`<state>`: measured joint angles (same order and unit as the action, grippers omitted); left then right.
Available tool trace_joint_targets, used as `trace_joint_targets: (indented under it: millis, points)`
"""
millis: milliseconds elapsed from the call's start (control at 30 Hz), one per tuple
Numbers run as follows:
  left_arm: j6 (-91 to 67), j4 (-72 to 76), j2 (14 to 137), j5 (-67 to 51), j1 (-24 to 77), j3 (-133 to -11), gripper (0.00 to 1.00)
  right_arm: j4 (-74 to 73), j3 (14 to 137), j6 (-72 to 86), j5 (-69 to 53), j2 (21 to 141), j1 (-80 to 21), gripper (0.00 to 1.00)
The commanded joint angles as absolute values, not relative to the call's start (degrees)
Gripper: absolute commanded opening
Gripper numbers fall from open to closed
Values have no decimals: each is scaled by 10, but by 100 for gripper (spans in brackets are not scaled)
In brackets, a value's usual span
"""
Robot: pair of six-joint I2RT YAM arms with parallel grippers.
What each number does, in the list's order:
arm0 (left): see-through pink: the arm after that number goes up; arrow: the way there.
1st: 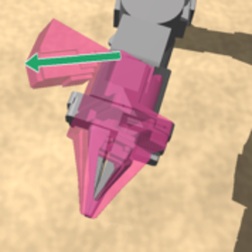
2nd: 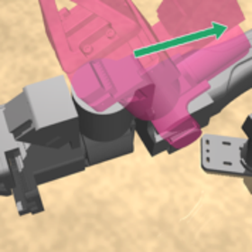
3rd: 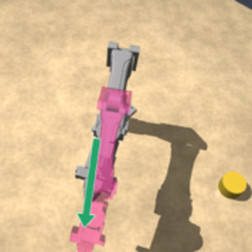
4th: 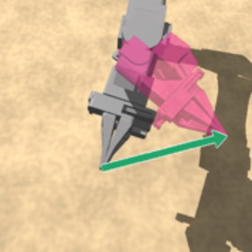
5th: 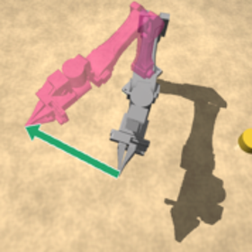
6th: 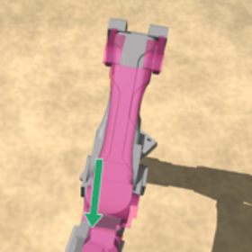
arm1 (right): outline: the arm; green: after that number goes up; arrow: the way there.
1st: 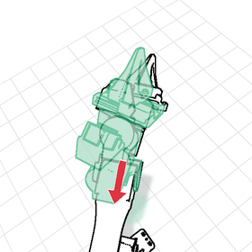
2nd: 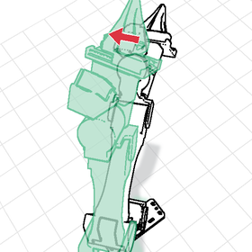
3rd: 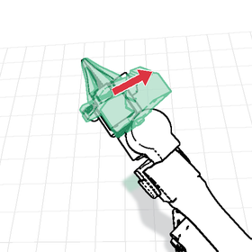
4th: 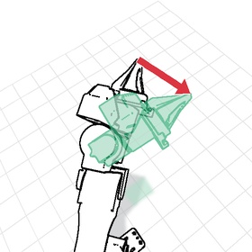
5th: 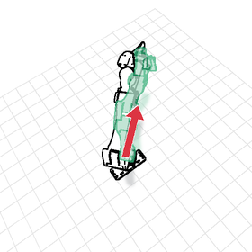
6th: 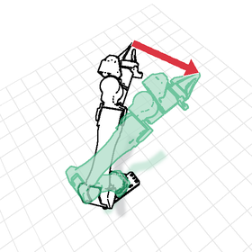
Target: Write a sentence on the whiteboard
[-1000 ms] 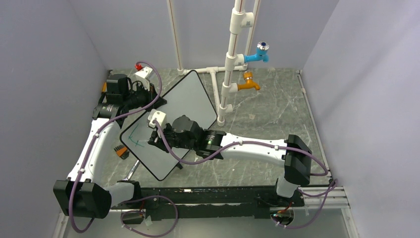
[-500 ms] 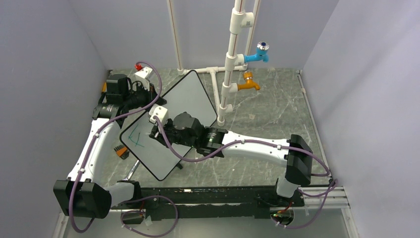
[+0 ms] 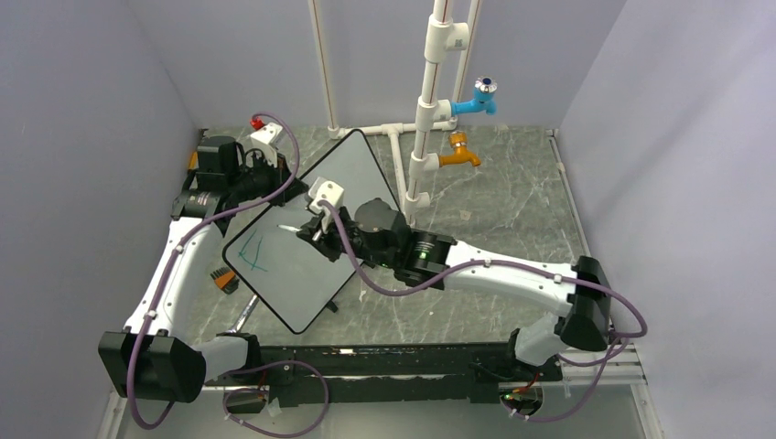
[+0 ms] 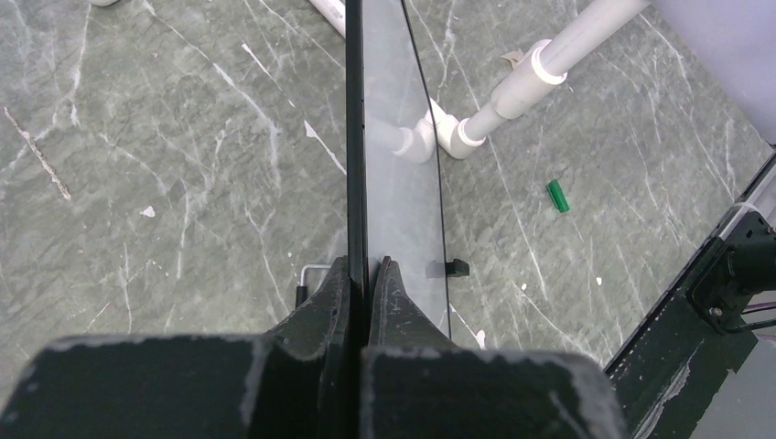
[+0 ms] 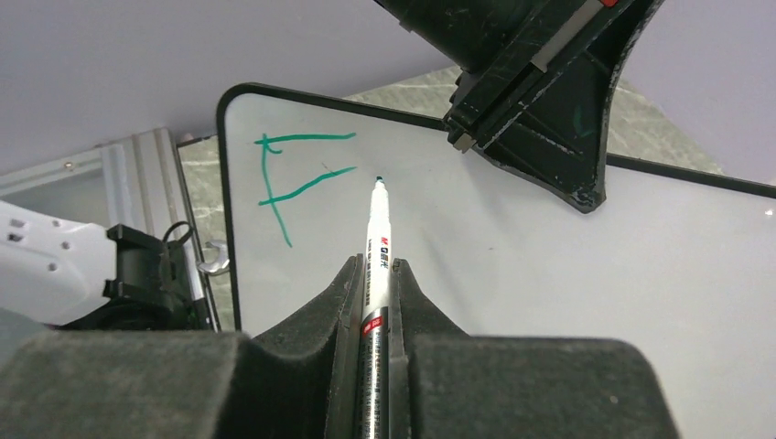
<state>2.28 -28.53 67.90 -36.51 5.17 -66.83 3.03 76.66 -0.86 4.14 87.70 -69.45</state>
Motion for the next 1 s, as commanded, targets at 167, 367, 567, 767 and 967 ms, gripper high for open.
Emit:
trace_joint_targets:
  millis: [167,367,567,767,967]
  points:
    - [104,-358,688,-262,55,-671,0,69,700,15,15,803,-699,0]
    - [94,-348,650,-257,55,-633,0,77,672,12,3,797,-699,0]
    - [90,-315,622,-234,55,-593,0,69,669,6,19,803,-699,0]
    - [87,-306,611,-232,55,-583,0,61,680,11,22,817,-699,0]
    - [85,-299,605,-238,55,-578,0,64,686,35,18,817,-699,0]
